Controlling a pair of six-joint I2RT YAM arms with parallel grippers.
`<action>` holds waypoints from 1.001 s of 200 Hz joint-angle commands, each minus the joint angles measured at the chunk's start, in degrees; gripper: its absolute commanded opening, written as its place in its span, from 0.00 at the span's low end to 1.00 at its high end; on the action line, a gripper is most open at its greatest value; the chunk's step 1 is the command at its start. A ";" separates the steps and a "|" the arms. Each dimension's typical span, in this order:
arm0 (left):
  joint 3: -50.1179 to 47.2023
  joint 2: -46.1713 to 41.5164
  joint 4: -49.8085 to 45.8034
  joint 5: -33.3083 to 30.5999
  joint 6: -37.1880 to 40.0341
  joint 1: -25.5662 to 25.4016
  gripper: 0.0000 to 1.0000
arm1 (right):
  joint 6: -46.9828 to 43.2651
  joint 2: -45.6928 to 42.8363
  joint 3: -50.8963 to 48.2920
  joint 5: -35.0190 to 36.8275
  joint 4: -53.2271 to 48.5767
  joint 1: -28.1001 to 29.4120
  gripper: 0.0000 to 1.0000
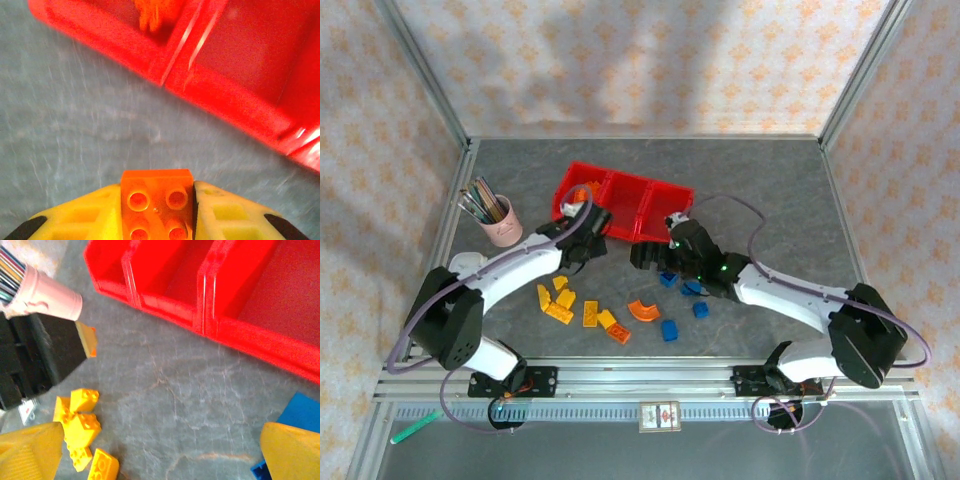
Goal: Sort the legos into containers by color
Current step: Pick up the lego from the center of the table, then place the lego in the container.
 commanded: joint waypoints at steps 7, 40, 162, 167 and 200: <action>7.19 0.44 -2.23 -3.98 5.10 5.58 0.34 | 0.52 -1.01 3.28 2.95 -2.50 -2.81 1.00; 15.82 7.57 -0.35 -3.20 10.06 10.09 0.34 | 2.19 -0.01 3.92 2.09 -1.18 -6.82 1.00; 38.14 30.99 -6.38 -2.61 15.21 15.45 0.52 | -1.08 1.36 7.92 0.81 -4.09 -9.06 1.00; 38.11 30.69 -6.48 -2.31 15.33 15.45 0.53 | -1.28 1.28 7.97 0.69 -4.31 -9.06 1.00; 37.74 27.18 -8.67 -0.31 15.67 15.40 0.54 | -2.39 0.46 7.97 -0.09 -5.67 -9.06 1.00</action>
